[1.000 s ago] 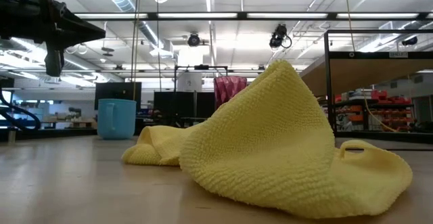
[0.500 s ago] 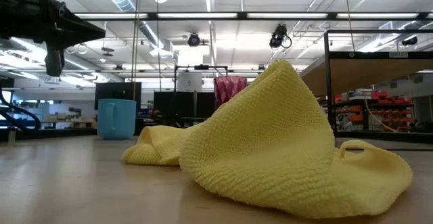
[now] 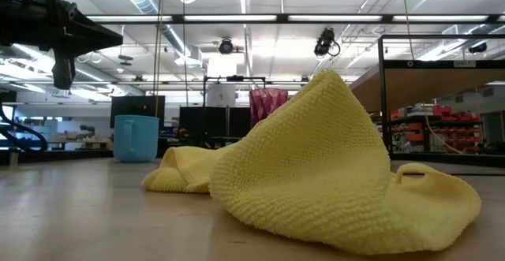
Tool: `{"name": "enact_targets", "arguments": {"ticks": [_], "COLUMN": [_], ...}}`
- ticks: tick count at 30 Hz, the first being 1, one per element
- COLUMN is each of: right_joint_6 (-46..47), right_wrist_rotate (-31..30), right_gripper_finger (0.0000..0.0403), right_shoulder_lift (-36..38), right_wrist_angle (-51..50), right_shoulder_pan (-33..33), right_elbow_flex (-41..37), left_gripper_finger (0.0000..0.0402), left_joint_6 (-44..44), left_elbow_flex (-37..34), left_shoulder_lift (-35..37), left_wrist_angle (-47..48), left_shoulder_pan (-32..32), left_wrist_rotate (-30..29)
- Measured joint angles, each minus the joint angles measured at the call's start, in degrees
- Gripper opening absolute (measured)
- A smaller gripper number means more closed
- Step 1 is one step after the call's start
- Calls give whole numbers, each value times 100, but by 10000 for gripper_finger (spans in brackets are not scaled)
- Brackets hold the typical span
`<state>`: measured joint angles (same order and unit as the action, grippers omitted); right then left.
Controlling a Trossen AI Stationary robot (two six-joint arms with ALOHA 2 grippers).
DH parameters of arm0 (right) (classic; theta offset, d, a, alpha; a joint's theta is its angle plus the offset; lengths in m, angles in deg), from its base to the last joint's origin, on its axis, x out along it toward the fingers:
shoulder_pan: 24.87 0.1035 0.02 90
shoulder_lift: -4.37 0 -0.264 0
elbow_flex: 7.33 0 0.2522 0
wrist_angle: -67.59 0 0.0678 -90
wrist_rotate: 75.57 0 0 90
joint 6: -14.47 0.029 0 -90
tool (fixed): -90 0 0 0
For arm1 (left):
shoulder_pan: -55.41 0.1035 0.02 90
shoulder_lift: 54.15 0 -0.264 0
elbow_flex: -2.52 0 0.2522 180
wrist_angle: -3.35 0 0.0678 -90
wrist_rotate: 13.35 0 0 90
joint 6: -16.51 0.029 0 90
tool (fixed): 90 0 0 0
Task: Stack small to large cups/mugs on shelf
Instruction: Put the transparent mug on the shelf
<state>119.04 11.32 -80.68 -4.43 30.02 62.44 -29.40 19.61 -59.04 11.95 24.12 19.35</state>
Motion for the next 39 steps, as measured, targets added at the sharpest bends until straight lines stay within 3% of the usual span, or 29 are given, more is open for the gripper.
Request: {"name": "enact_targets", "arguments": {"ticks": [4, 12, 24, 29, 39], "right_joint_6": [-245, -1067, -3042, -3658, -4987], "right_wrist_rotate": [2, 44, 76, -67, -178], "right_gripper_finger": [7, 5, 2, 1, 0], "right_shoulder_lift": [0, 2, 9, 96, 85], "right_wrist_angle": [-38, -194, -3137, -3178, -3178], "right_shoulder_pan": [-98, -407, -1050, -1408, -2326], "right_elbow_flex": [0, 222, 2662, 3305, 3767], "left_gripper_finger": [31, 24, 21, 16, 23], "left_joint_6": [0, 0, 8, 7, 5], "left_elbow_flex": [0, 0, 0, 0, 0], "left_shoulder_lift": [0, 0, 0, 0, 0], "left_wrist_angle": [-2, 31, 93, 129, 172], "left_shoulder_pan": [0, 0, 0, 0, 0], "left_wrist_rotate": [0, -2, -2, -2, -2]}}
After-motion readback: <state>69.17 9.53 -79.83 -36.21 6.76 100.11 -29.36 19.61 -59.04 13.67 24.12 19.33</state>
